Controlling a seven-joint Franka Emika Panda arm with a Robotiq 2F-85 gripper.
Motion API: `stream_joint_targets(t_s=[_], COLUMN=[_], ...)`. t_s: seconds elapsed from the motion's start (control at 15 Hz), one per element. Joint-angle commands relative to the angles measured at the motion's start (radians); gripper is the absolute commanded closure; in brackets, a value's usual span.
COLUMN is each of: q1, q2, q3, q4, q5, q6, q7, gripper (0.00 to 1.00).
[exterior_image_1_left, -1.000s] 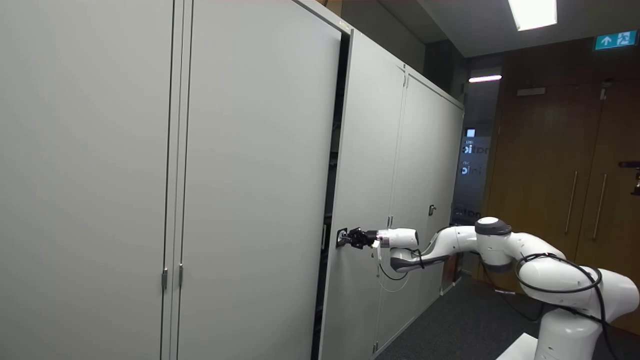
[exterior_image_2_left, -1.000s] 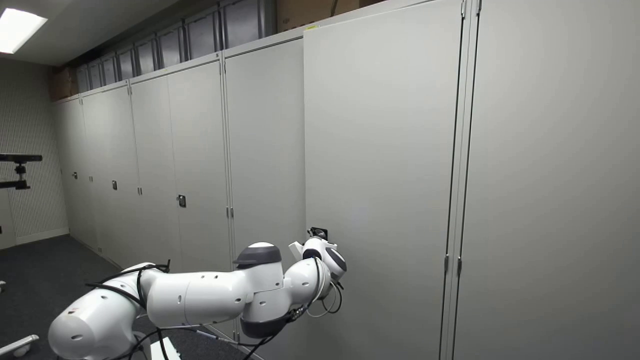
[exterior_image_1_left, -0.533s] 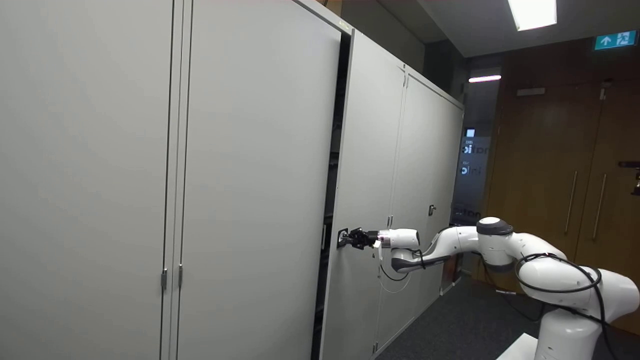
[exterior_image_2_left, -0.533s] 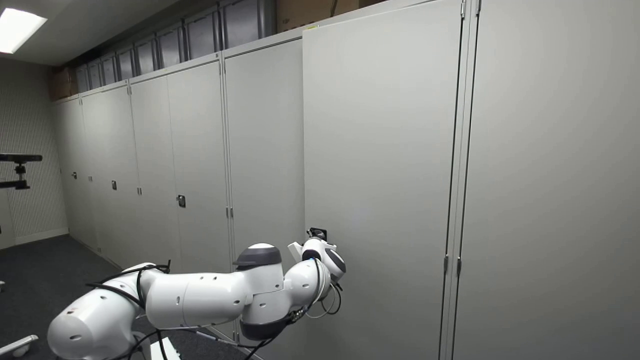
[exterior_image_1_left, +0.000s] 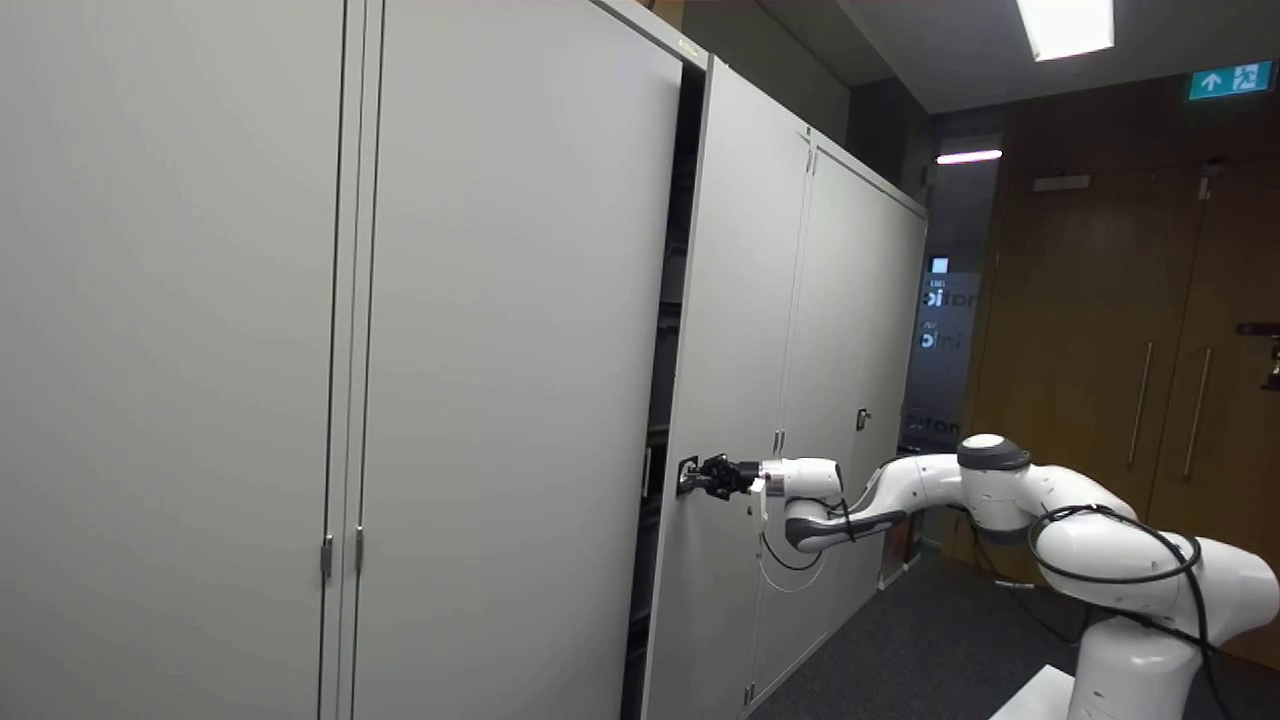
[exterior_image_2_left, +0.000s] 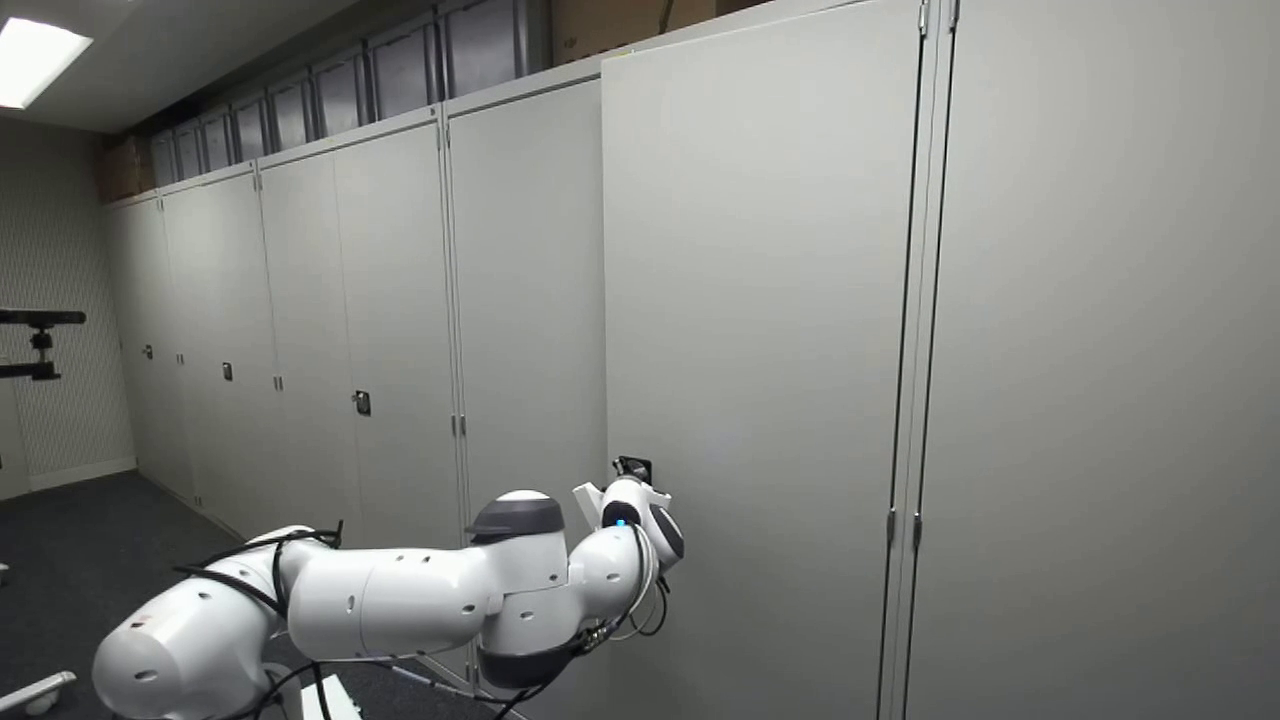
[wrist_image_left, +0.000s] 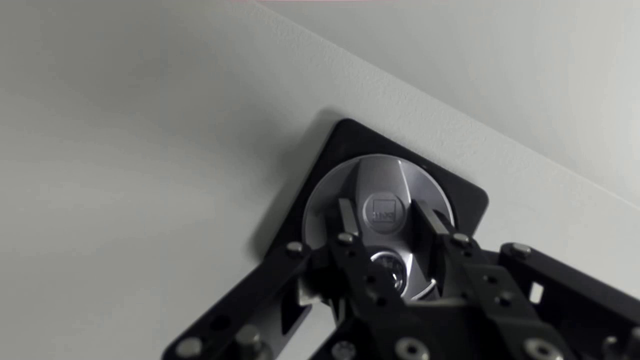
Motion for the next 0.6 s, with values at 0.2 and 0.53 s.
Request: stream_joint_targets(t_s=[0.2,0.53], q1=[-0.084,-0.086], q2=[0.001,0.001], q3=[0.079,0.03], q4=[-0.153,-0.118], q5=[-0.036,-0.052], q6=[0.006,0.077], q7=[-0.015,0.008], gripper=[0.92,0.92])
